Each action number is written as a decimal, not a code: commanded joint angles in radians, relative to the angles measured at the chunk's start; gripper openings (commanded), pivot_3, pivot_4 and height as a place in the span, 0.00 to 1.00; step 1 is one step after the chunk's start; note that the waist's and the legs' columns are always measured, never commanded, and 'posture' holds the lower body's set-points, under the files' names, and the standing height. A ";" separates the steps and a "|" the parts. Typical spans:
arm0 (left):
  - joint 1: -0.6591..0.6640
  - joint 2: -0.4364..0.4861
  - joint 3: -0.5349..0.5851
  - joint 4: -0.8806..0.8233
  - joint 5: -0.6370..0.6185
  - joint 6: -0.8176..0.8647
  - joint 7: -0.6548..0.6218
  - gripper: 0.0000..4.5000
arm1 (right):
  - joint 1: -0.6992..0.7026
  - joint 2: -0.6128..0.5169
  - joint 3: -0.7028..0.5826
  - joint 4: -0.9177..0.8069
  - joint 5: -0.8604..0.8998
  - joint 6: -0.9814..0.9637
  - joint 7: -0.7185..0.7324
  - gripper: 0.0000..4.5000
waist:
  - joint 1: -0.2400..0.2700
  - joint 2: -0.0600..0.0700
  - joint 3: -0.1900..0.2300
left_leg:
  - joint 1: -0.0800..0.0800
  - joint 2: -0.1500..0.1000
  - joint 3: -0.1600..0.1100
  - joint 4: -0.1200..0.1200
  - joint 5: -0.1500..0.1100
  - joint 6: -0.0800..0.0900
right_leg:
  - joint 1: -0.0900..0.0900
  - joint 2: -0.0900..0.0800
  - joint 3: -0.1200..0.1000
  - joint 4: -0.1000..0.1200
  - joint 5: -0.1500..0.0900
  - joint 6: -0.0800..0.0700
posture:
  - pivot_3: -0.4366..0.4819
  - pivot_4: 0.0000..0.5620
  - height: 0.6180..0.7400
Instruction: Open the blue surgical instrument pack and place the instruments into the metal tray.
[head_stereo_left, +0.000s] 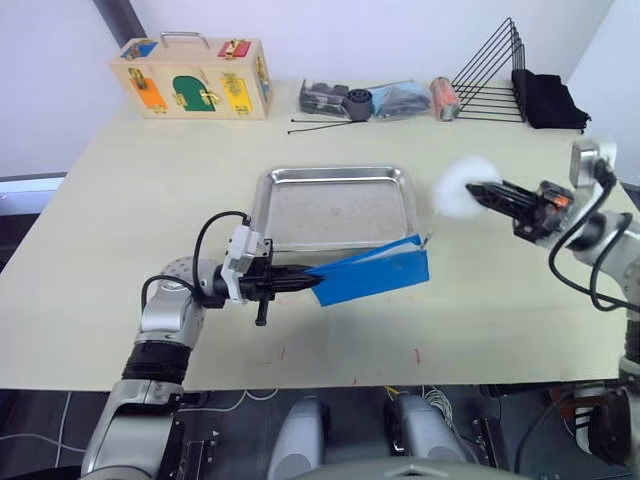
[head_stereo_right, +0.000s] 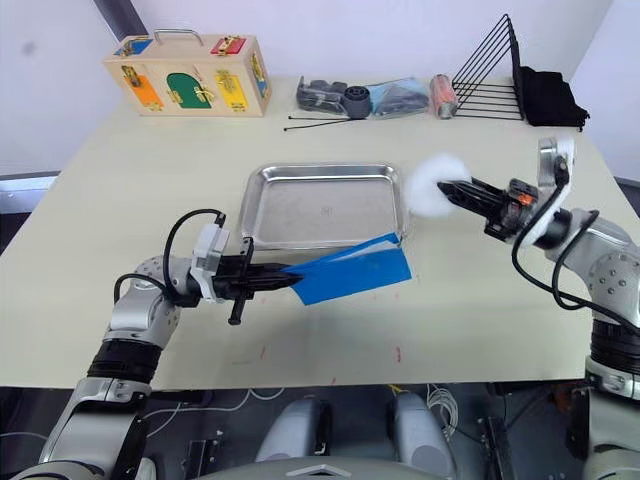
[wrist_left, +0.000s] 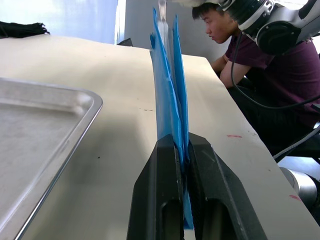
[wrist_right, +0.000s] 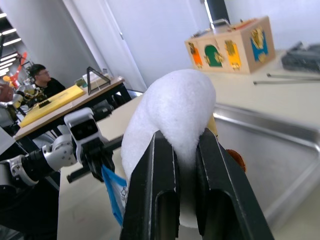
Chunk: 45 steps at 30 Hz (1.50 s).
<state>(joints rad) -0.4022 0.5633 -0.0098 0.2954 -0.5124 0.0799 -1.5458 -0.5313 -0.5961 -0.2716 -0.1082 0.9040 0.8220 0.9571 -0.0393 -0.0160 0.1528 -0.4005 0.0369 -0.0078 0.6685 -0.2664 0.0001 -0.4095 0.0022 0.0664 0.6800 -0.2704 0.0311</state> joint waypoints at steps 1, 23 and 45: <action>-0.033 0.007 -0.002 0.010 0.010 -0.013 -0.029 0.00 | -0.081 0.031 0.103 -0.042 -0.073 -0.079 0.004 0.01 | -0.001 0.000 0.000 | 0.000 0.000 0.000 0.000 0.000 0.000 | 0.000 0.000 0.000 0.000 0.000 0.000 | 0.48 0.27 1.00; -0.047 -0.017 0.031 -0.022 -0.011 0.022 0.012 0.00 | -0.074 0.074 0.433 0.044 -0.448 -0.391 0.134 0.01 | 0.002 0.000 0.000 | -0.002 0.000 0.000 0.001 0.000 0.000 | -0.002 -0.001 -0.002 0.000 0.000 0.000 | 0.48 0.27 1.00; -0.014 -0.026 0.030 -0.046 -0.005 0.023 0.029 0.00 | -0.050 0.312 0.508 0.053 -0.523 -0.471 0.042 0.01 | 0.001 0.000 0.000 | -0.002 0.000 -0.002 0.000 0.000 0.000 | -0.002 -0.001 -0.001 0.000 0.000 0.000 | 0.48 0.27 1.00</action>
<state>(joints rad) -0.4120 0.5339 -0.0032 0.3017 -0.4926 0.1040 -1.5193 -0.5842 -0.2976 0.2306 -0.0439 0.3742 0.3737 0.9953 -0.0383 -0.0159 0.1528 -0.4019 0.0369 -0.0101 0.6689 -0.2663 0.0001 -0.4111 0.0010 0.0649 0.6805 -0.2704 0.0310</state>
